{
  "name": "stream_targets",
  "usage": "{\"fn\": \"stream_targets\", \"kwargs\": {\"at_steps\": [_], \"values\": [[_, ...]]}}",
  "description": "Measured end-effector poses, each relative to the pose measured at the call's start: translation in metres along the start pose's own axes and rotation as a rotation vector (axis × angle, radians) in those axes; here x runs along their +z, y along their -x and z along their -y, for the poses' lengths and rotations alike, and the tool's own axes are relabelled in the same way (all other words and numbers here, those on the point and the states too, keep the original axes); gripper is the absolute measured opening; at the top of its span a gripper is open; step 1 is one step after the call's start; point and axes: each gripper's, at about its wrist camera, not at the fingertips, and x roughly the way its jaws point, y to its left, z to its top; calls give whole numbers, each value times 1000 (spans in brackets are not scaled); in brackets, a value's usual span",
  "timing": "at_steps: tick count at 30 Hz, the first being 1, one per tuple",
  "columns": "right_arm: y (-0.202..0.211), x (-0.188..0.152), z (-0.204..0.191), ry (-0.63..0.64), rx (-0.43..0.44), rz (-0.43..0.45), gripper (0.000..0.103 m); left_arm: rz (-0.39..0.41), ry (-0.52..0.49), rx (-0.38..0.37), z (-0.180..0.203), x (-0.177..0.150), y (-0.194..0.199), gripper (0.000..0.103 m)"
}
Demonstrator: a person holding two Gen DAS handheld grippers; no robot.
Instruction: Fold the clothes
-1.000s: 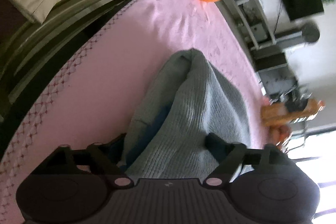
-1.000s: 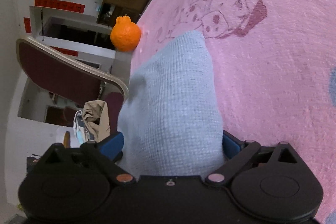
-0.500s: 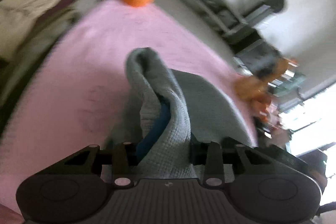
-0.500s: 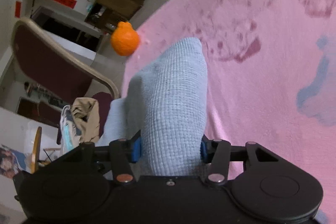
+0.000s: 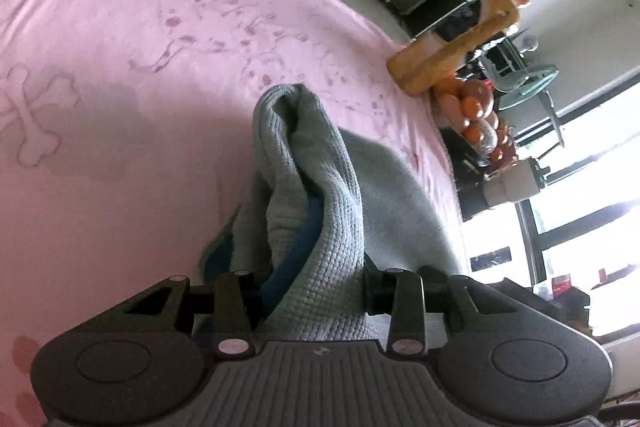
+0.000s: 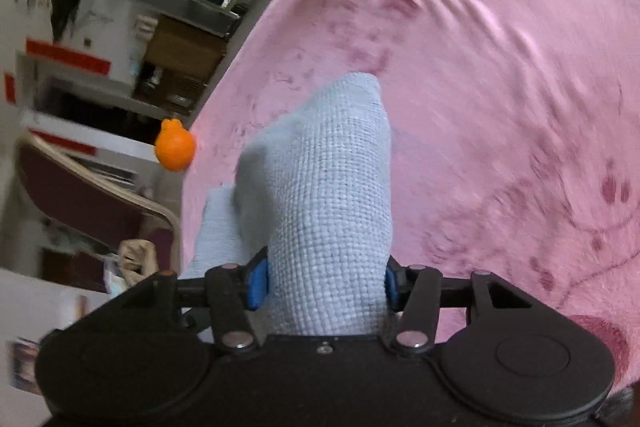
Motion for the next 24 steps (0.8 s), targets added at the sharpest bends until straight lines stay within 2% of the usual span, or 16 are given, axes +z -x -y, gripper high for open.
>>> {"fn": "stream_targets", "kwargs": {"at_steps": [2,4,5,6,8,9,12,15,16,18,21,24], "values": [[-6,1,2,-17,4,-5,54,16,-22,-1,4,7,0,37],[-8,1,-2,-2,2,-4,55,2,-49,72,0,6,-3,49],[-9,1,-3,6,2,-5,57,-6,-63,111,-2,4,-4,60],[-11,1,-4,13,2,-6,59,-6,-63,124,-7,2,-4,71],[-13,1,-7,29,0,-10,61,-3,-60,143,-17,-4,-4,81],[-14,1,-9,39,-2,-13,66,3,-53,140,-21,-6,-2,84],[-10,-2,-19,105,-39,-8,78,27,-43,131,-26,-8,5,84],[-1,-4,-25,139,-56,13,84,91,-67,116,-20,-5,22,80],[1,-5,-26,142,-57,20,85,120,-80,103,-19,-5,30,82],[6,-3,-22,134,-54,32,85,128,-104,101,-21,-3,33,86],[5,0,-18,98,-47,35,86,35,-62,113,-38,-2,15,87],[5,0,-11,89,-51,15,86,-51,43,4,-58,-2,3,87]]}}
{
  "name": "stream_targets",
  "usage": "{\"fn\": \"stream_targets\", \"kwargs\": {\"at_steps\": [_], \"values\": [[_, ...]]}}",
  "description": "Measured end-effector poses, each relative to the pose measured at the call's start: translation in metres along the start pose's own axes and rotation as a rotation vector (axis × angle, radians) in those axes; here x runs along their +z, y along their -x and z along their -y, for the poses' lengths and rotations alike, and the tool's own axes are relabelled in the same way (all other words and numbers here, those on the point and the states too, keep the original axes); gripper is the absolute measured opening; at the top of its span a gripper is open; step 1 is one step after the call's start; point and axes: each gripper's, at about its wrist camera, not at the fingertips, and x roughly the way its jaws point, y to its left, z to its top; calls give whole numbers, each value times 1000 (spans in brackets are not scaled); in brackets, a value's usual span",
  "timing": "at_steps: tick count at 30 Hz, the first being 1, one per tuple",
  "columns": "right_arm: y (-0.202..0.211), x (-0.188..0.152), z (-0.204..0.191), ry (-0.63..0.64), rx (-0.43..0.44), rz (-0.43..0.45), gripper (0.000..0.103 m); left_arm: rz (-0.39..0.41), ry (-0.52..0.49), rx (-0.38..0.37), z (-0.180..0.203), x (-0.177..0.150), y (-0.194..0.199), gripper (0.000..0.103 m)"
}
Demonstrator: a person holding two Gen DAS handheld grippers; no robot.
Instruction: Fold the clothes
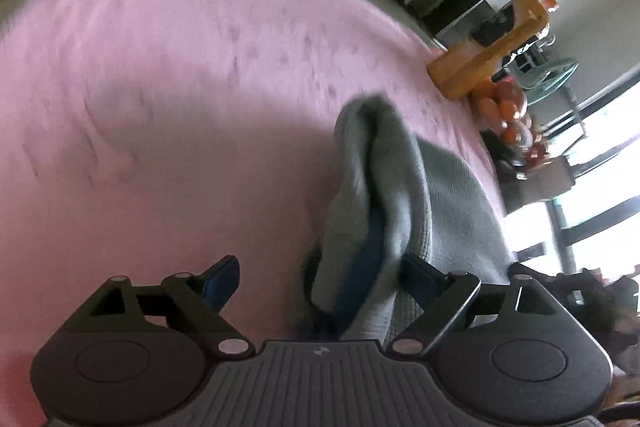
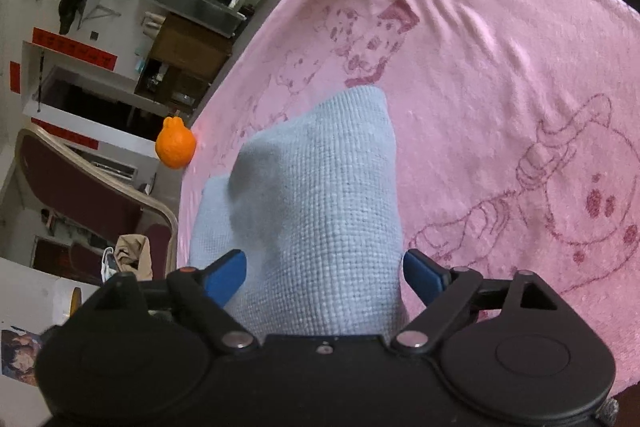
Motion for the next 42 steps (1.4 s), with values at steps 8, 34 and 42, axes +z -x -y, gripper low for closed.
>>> {"fn": "stream_targets", "kwargs": {"at_steps": [8,34,42], "values": [[-13,-1,6,-42,29,-50,87,-146,131,-185,-23,9,-30,90],[114,7,-10,60,-115,196,48,-65,-161,-195,159,-32,-36,46],[170,86,46,4,-68,326,48,-13,-225,-201,244,-14,-117,46]]}}
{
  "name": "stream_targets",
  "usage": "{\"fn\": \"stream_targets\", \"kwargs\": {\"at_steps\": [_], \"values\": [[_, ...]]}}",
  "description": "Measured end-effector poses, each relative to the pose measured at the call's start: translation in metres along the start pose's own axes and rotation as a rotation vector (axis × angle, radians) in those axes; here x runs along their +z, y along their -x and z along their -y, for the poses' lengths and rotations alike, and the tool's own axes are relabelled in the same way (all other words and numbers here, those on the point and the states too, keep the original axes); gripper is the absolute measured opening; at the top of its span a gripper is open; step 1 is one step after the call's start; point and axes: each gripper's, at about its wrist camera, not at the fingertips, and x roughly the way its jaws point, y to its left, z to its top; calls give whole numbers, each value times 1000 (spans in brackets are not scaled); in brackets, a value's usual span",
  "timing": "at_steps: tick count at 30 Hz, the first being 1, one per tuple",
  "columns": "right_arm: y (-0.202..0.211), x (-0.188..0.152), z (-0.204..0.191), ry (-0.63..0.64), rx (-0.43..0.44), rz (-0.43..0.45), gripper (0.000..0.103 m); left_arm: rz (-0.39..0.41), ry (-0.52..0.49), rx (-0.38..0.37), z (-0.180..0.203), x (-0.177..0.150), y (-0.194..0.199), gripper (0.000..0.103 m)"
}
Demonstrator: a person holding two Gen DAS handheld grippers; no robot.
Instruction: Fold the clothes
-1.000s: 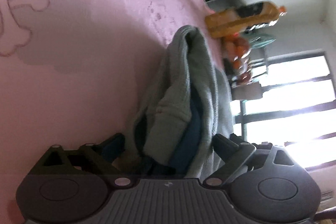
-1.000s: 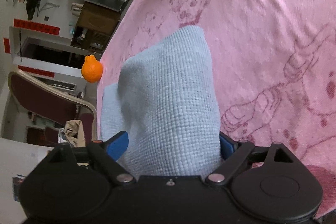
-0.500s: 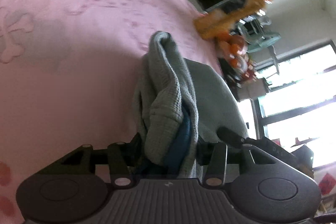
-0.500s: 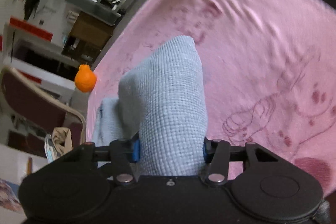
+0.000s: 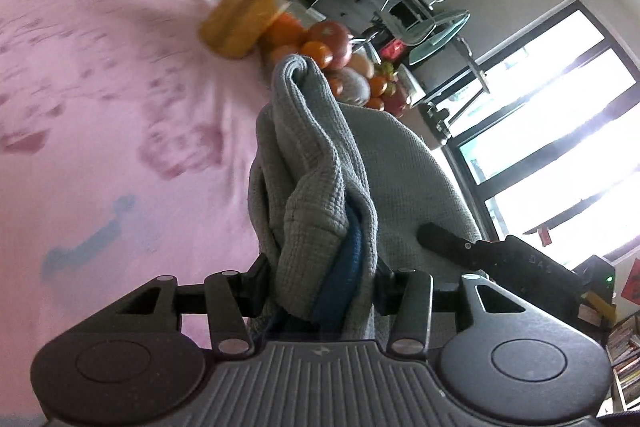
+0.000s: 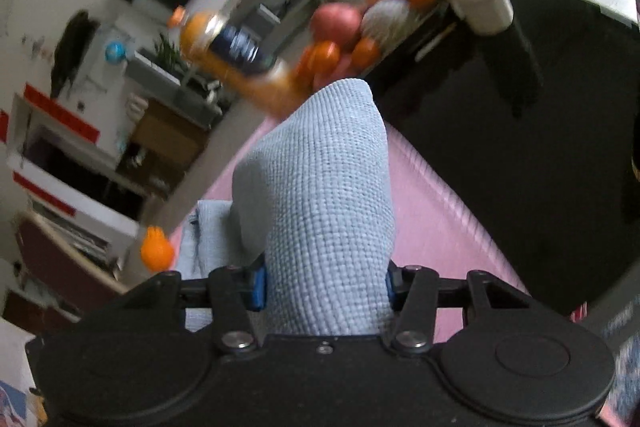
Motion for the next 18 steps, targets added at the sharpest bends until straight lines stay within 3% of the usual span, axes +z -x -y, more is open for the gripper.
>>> {"fn": "stream_targets", "kwargs": {"at_steps": [3,7,8,10,13,15,18], "values": [[-10,29,22,-22,3,20,49,-32,46,5,-7,8,-37,48],[-52,42,57,-39,-70,-3,50,-92,163,129,-42,13,-93,55],[-68,43,67,-54,-100,-30,52,-89,202,113,-51,12,-97,58],[-86,43,81,-84,-139,-46,63,-95,240,83,-57,12,-93,61],[-78,45,84,-115,-103,-52,74,-87,232,87,-53,15,-75,58],[-68,45,80,-107,-107,-54,78,-52,190,75,-45,16,-53,57],[-38,40,58,-1,-202,-20,84,-1,62,102,-24,8,-16,52]]}}
